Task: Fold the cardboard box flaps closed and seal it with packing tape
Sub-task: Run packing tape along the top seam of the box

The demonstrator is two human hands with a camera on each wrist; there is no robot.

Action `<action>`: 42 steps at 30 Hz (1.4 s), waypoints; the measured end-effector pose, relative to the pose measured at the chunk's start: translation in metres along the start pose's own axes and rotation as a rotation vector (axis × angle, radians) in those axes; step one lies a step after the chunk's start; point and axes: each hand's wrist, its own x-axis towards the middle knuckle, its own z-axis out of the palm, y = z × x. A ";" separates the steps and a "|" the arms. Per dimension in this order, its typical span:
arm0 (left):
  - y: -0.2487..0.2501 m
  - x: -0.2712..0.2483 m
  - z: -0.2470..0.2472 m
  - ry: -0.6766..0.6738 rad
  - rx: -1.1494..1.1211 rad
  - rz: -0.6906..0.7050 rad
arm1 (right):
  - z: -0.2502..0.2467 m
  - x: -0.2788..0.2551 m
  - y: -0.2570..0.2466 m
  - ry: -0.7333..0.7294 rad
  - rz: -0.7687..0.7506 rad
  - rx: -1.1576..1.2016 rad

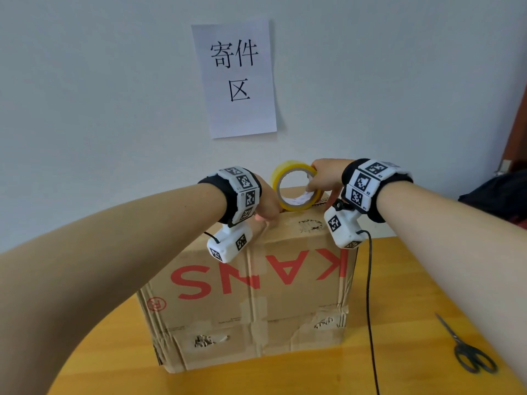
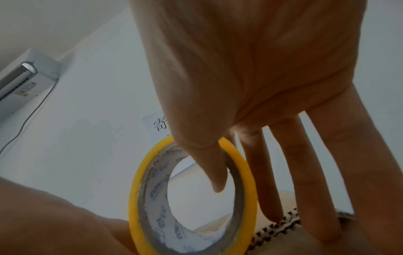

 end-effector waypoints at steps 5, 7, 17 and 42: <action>-0.007 0.004 0.007 0.040 -0.039 0.040 | 0.004 -0.003 -0.007 0.042 0.037 -0.080; -0.011 0.001 0.010 0.069 -0.044 0.053 | 0.005 -0.004 -0.010 0.022 0.029 -0.074; -0.043 -0.005 0.037 0.063 -0.098 0.022 | 0.016 -0.011 -0.044 -0.008 -0.019 -0.052; -0.040 -0.024 0.040 0.051 -0.138 -0.063 | 0.004 -0.030 -0.039 0.110 0.062 -0.217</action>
